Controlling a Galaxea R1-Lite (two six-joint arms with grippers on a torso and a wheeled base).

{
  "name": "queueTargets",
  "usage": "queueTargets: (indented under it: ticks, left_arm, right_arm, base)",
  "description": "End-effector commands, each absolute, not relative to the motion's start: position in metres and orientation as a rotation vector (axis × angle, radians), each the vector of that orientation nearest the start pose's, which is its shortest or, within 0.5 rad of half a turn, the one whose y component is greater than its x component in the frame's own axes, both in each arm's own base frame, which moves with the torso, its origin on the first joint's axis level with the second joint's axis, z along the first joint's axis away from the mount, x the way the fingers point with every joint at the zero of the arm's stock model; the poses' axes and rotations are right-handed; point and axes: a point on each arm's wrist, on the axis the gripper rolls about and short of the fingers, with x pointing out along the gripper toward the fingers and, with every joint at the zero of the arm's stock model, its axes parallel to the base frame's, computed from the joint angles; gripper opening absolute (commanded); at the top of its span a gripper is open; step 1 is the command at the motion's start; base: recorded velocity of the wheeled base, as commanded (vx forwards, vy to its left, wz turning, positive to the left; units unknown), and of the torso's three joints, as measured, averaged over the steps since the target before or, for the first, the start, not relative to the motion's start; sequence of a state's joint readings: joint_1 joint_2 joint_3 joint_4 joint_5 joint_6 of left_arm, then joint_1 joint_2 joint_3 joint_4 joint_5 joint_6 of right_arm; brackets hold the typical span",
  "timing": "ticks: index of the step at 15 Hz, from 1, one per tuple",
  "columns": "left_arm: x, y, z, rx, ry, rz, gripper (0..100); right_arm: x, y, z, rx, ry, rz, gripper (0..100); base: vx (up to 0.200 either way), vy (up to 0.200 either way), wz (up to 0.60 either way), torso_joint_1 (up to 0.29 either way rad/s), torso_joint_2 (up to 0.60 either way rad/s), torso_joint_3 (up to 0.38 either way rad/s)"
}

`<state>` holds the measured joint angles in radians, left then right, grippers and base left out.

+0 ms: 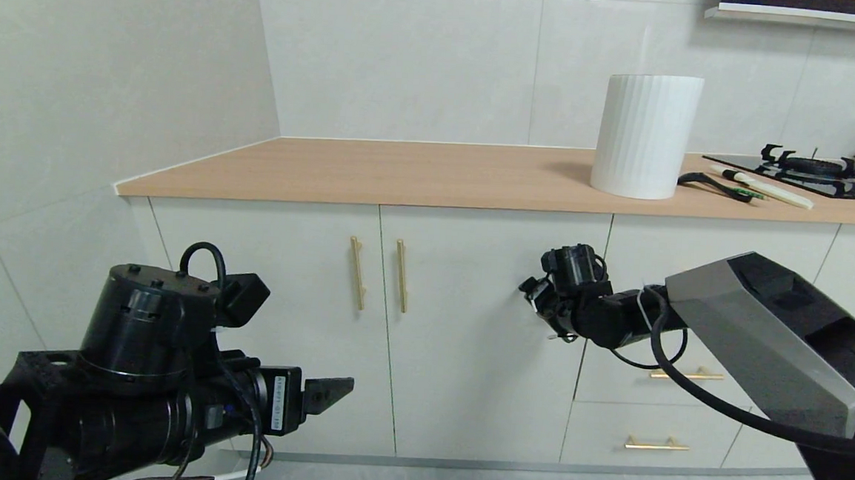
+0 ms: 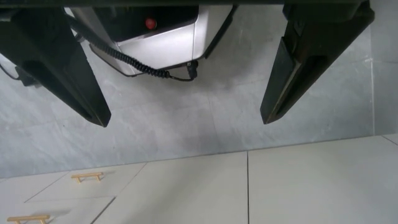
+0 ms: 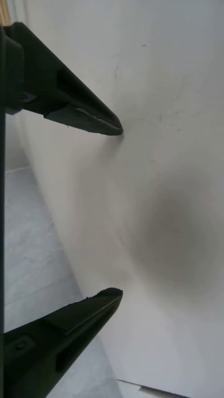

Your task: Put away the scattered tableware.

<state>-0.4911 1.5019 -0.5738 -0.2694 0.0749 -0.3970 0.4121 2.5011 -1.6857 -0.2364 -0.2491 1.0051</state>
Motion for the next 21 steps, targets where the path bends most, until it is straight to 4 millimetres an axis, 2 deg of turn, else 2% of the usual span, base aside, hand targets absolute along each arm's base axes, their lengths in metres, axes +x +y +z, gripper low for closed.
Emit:
queueTargets:
  ticks: [1, 4, 6, 8, 10, 11, 12, 13, 14, 15, 17, 18, 19, 20, 21]
  left_arm:
    - [0.200, -0.105, 0.142, -0.193, 0.704, -0.267, 100]
    - [0.200, -0.105, 0.142, -0.193, 0.703, -0.267, 100]
    - [0.199, -0.105, 0.143, -0.195, 0.699, -0.268, 100]
    - [0.200, -0.105, 0.146, -0.207, 0.662, -0.276, 100]
    - [0.197, -0.102, 0.155, -0.219, 0.596, -0.260, 100]
    - [0.193, -0.098, 0.166, -0.227, 0.527, -0.231, 100]
    - [0.187, -0.093, 0.177, -0.240, 0.470, -0.210, 100]
    - [0.173, -0.083, 0.192, -0.264, 0.396, -0.204, 100]
    - [0.153, -0.073, 0.207, -0.291, 0.324, -0.221, 100]
    - [0.134, -0.063, 0.217, -0.302, 0.276, -0.232, 100]
    - [0.091, -0.041, 0.221, -0.302, 0.230, -0.238, 100]
    - [0.080, -0.036, 0.220, -0.300, 0.221, -0.241, 100]
    - [0.048, -0.017, 0.212, -0.251, 0.183, -0.218, 100]
    - [0.024, -0.005, 0.207, -0.201, 0.135, -0.185, 100]
    - [0.009, 0.001, 0.204, -0.177, 0.099, -0.169, 100]
  right_arm:
    - [0.460, 0.196, 0.049, 0.789, 0.571, -0.127, 100]
    - [0.460, 0.195, 0.049, 0.785, 0.575, -0.126, 100]
    - [0.452, 0.194, 0.058, 0.771, 0.598, -0.132, 100]
    - [0.426, 0.187, 0.097, 0.768, 0.601, -0.100, 100]
    - [0.387, 0.178, 0.147, 0.740, 0.562, -0.036, 100]
    - [0.350, 0.170, 0.183, 0.699, 0.522, 0.016, 100]
    - [0.318, 0.159, 0.207, 0.660, 0.483, 0.059, 100]
    - [0.271, 0.138, 0.238, 0.606, 0.415, 0.121, 100]
    - [0.227, 0.114, 0.261, 0.553, 0.331, 0.165, 100]
    - [0.190, 0.094, 0.274, 0.522, 0.260, 0.189, 100]
    - [0.128, 0.054, 0.270, 0.437, 0.147, 0.168, 100]
    - [0.114, 0.045, 0.265, 0.406, 0.127, 0.160, 100]
    - [0.076, 0.023, 0.246, 0.320, 0.058, 0.125, 100]
    - [0.048, 0.011, 0.236, 0.291, -0.008, 0.093, 100]
    - [0.033, 0.005, 0.232, 0.277, -0.047, 0.061, 100]
  base:
    - [0.000, 0.000, 0.00, 0.000, 0.00, 0.000]
    - [0.000, 0.000, 0.00, 0.000, 0.00, 0.000]
    - [0.000, 0.000, 0.00, 0.000, 0.00, 0.000]
    - [0.000, 0.000, 0.00, 0.000, 0.00, 0.000]
    - [0.000, 0.000, 0.00, 0.000, 0.00, 0.000]
    - [0.000, 0.000, 0.00, 0.000, 0.00, 0.000]
    - [0.000, 0.000, 0.00, 0.000, 0.00, 0.000]
    - [0.000, 0.000, 0.00, 0.000, 0.00, 0.000]
    - [0.000, 0.000, 0.00, 0.000, 0.00, 0.000]
    - [0.000, 0.000, 0.00, 0.000, 0.00, 0.000]
    - [0.000, 0.000, 0.00, 0.000, 0.00, 0.000]
    - [0.000, 0.000, 0.00, 0.000, 0.00, 0.000]
    - [0.000, 0.000, 0.00, 0.000, 0.00, 0.000]
    - [0.000, 0.000, 0.00, 0.000, 0.00, 0.000]
    - [0.000, 0.000, 0.00, 0.000, 0.00, 0.000]
